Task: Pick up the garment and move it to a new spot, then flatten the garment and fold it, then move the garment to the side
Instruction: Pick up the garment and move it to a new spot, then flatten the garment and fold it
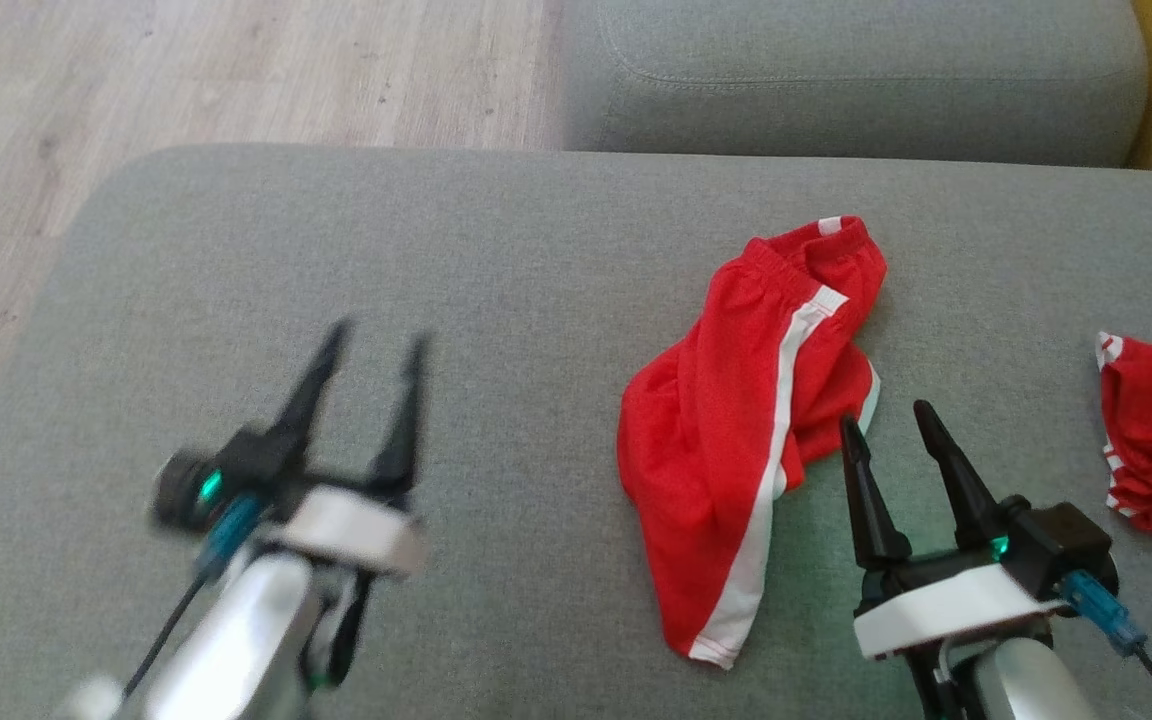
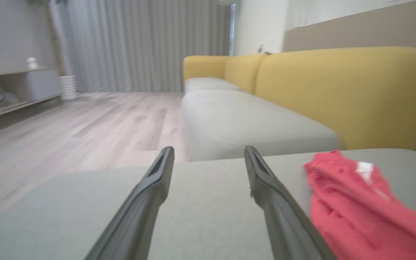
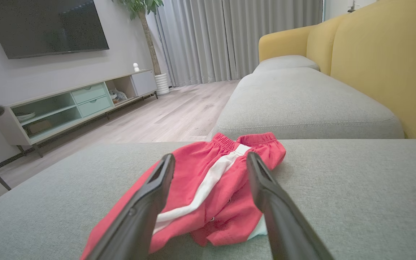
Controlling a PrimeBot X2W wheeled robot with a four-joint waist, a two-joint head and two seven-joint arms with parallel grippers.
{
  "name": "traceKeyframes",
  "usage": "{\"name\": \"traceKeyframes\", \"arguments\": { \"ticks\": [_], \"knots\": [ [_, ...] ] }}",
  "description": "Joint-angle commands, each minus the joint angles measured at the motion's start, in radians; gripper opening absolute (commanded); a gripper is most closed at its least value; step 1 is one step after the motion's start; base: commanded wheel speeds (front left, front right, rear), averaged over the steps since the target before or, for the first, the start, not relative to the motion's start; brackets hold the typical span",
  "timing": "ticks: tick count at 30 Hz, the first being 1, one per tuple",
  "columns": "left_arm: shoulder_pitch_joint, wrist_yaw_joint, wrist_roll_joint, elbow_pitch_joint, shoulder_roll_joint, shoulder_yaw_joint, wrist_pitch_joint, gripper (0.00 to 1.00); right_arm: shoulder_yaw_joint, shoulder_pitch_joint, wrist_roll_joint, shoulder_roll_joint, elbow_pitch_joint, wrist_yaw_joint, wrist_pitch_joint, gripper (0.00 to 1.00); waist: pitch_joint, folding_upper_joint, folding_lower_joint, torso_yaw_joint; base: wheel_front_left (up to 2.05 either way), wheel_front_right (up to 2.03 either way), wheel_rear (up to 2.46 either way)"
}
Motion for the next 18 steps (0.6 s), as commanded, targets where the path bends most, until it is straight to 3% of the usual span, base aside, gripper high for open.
{"name": "traceKeyframes", "arguments": {
  "ticks": [1,8,18],
  "knots": [
    [0.031,0.022,0.014,-0.048,0.03,0.093,-0.005,1.0,0.014,-0.008,-0.009,-0.004,-0.038,-0.001,-0.011,1.0,0.002,0.0,0.0001,0.0,0.0,0.0,0.0],
    [0.221,0.019,0.057,-0.096,-0.032,0.23,-0.005,1.0,-0.001,0.002,-0.017,-0.004,-0.046,-0.001,-0.011,1.0,0.013,0.0,0.0001,0.008,0.0,0.0,0.0],
    [0.203,-0.053,0.146,-0.083,-0.122,0.293,-0.005,1.0,-0.026,-0.026,-0.034,-0.004,-0.049,-0.001,-0.011,1.0,0.038,0.0,0.0001,0.029,0.0,0.0,0.0]
  ]
}}
